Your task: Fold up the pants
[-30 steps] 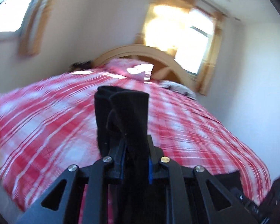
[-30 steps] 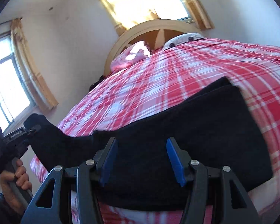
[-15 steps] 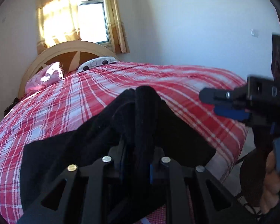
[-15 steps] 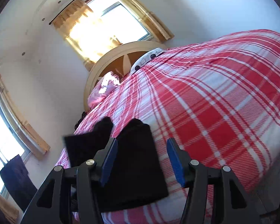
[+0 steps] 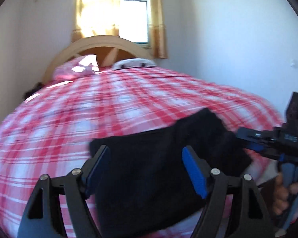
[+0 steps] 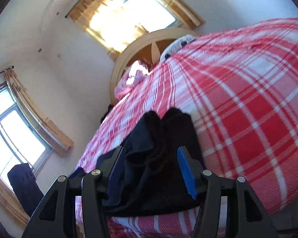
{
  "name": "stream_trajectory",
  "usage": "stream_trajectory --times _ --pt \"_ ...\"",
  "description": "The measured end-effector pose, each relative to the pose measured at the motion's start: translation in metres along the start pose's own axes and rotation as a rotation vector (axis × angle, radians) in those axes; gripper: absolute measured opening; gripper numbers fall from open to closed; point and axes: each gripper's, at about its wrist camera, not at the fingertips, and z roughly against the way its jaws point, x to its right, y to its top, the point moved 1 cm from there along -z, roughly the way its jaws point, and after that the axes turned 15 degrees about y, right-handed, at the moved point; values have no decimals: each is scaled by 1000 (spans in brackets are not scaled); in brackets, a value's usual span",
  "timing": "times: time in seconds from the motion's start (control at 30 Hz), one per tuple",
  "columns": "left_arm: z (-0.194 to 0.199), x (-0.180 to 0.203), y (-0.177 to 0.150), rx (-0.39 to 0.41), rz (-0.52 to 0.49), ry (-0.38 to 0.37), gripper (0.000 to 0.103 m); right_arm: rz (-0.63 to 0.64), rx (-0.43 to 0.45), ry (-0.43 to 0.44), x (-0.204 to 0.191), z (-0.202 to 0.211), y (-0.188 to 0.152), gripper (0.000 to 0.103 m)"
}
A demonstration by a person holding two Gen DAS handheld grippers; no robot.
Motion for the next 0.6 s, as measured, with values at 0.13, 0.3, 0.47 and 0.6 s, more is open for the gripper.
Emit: stream_trajectory --times 0.13,0.3,0.47,0.6 --pt "-15 -13 -14 -77 12 69 78 -52 -77 -2 1 -24 -7 63" --pt "-33 -3 -35 -180 2 53 78 -7 -144 -93 -11 -43 -1 69" --pt "-31 6 -36 -164 -44 72 80 123 -173 -221 -21 -47 -3 35" --pt "-33 0 -33 -172 -23 66 82 202 -199 -234 -28 -33 -12 19"
